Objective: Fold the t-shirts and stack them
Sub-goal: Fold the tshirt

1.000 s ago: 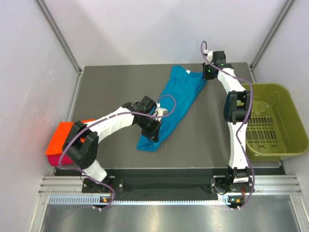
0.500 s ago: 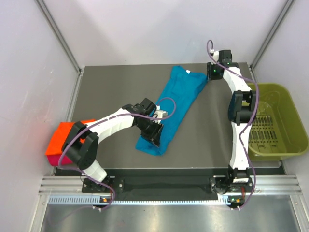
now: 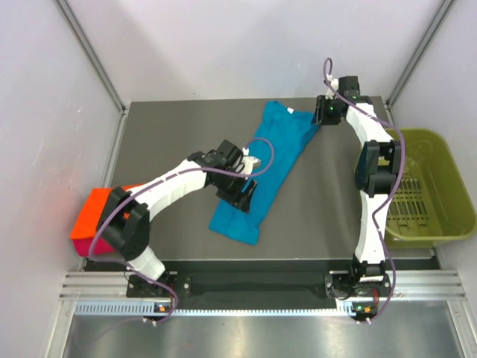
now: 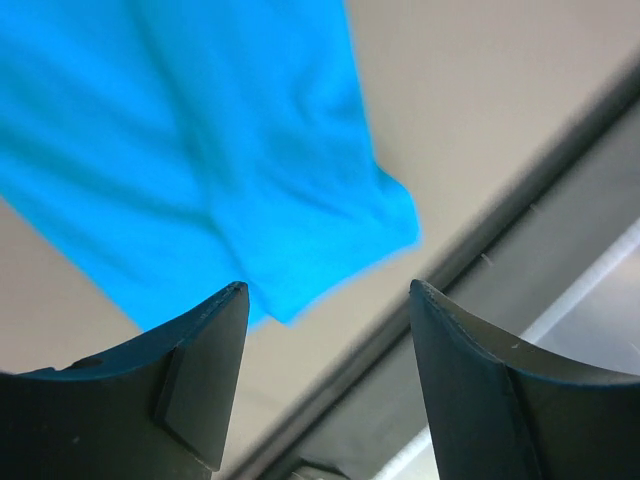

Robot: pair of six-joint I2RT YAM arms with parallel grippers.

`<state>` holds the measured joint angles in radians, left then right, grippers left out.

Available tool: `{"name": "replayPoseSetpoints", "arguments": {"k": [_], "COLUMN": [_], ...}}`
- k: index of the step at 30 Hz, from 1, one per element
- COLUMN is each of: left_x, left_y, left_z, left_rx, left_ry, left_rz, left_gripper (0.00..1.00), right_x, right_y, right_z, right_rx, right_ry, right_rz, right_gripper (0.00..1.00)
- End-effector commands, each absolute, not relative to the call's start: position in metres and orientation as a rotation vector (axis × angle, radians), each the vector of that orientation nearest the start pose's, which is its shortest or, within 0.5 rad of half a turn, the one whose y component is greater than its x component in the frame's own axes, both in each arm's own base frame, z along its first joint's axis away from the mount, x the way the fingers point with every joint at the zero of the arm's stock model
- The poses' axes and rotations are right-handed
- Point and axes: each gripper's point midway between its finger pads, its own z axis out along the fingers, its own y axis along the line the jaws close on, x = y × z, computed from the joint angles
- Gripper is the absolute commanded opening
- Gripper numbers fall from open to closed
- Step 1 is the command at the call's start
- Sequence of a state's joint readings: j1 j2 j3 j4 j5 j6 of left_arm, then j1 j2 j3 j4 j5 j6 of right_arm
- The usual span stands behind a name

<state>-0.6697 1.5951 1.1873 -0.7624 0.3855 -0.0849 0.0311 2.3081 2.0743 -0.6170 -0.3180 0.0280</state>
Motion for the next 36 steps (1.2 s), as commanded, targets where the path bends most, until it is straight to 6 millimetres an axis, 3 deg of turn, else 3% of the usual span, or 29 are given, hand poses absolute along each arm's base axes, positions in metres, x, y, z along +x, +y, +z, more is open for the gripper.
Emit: {"name": "replayPoseSetpoints", "arguments": {"k": [1, 6, 11, 15, 18, 22, 27, 31, 36], "left_x": [0.278, 0.328, 0.349, 0.343, 0.329, 0.310, 0.284, 0.285, 0.285], "left_y": [-0.254, -0.226, -0.189, -0.181, -0.186, -0.191, -0.184, -0.183, -0.185], "left_z": [0.103, 0.094, 0.091, 0.083, 0.073, 0.064, 0.039, 0.032, 0.027], "left_rx": [0.900, 0.680, 0.532, 0.487, 0.492, 0.457, 0.395, 0.369, 0.355], "left_ry": [2.572, 2.642, 2.678, 2.733, 2.813, 2.882, 3.055, 3.077, 3.087], "left_rz": [-0.540, -0.498, -0.417, -0.501, -0.584, -0.682, -0.732, -0.749, -0.756], "left_gripper": [0.70, 0.68, 0.68, 0.67, 0.66, 0.66, 0.62, 0.52, 0.47], "right_x": [0.580, 0.586, 0.586, 0.582, 0.581, 0.579, 0.586, 0.595, 0.603], "right_y": [0.102, 0.113, 0.105, 0.100, 0.097, 0.091, 0.081, 0.073, 0.067], "right_z": [0.126, 0.110, 0.103, 0.110, 0.109, 0.100, 0.086, 0.076, 0.058], "right_rx": [-0.156, -0.134, -0.092, -0.068, -0.071, -0.064, -0.035, -0.023, 0.003], "right_ry": [2.335, 2.352, 2.378, 2.378, 2.386, 2.407, 2.417, 2.415, 2.429], "right_rz": [0.499, 0.506, 0.432, 0.395, 0.374, 0.348, 0.313, 0.278, 0.275], "right_gripper": [0.40, 0.40, 0.40, 0.40, 0.41, 0.41, 0.41, 0.41, 0.42]}}
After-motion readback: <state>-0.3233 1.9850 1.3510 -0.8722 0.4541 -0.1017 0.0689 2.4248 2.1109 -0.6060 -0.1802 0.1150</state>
